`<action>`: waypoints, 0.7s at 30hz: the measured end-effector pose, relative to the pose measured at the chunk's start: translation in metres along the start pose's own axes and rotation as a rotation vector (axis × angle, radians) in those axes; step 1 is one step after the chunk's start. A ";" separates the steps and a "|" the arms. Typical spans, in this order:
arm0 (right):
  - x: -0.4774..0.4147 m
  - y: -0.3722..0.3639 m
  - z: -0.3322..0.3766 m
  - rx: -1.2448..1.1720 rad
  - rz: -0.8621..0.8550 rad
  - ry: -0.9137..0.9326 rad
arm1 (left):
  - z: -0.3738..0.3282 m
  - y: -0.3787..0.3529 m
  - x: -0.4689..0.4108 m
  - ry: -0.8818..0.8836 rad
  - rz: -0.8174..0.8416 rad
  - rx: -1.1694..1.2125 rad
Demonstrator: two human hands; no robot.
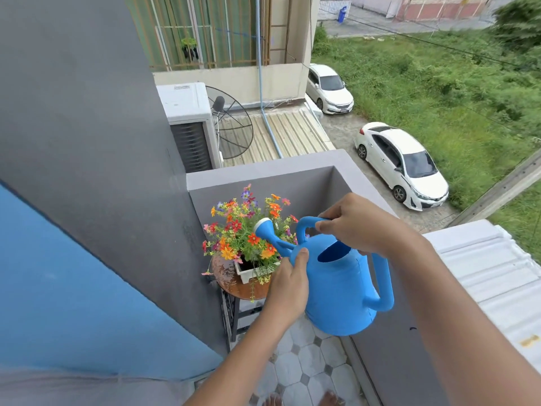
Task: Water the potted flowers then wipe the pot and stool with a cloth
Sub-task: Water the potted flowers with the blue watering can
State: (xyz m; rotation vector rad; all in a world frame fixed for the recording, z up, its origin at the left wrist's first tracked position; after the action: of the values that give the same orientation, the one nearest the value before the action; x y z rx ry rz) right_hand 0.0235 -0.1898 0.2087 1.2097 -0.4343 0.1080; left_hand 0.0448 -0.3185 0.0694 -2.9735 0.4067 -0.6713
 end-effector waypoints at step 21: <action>-0.031 -0.019 -0.019 -0.196 -0.105 -0.049 | -0.011 0.009 -0.036 -0.025 -0.045 -0.079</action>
State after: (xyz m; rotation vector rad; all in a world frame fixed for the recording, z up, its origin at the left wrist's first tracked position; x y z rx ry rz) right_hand 0.0067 -0.1746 0.1745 1.0411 -0.4128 -0.0539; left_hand 0.0061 -0.3176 0.0634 -3.0711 0.3746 -0.6366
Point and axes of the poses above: each hand's wrist, its own x-axis away from the middle knuckle, its own y-axis out of the back of the hand, z = x × y, the point moved 5 cm from there along -x, towards the middle knuckle, and after that the axes turned 14 degrees about x, right-handed, at the moved point
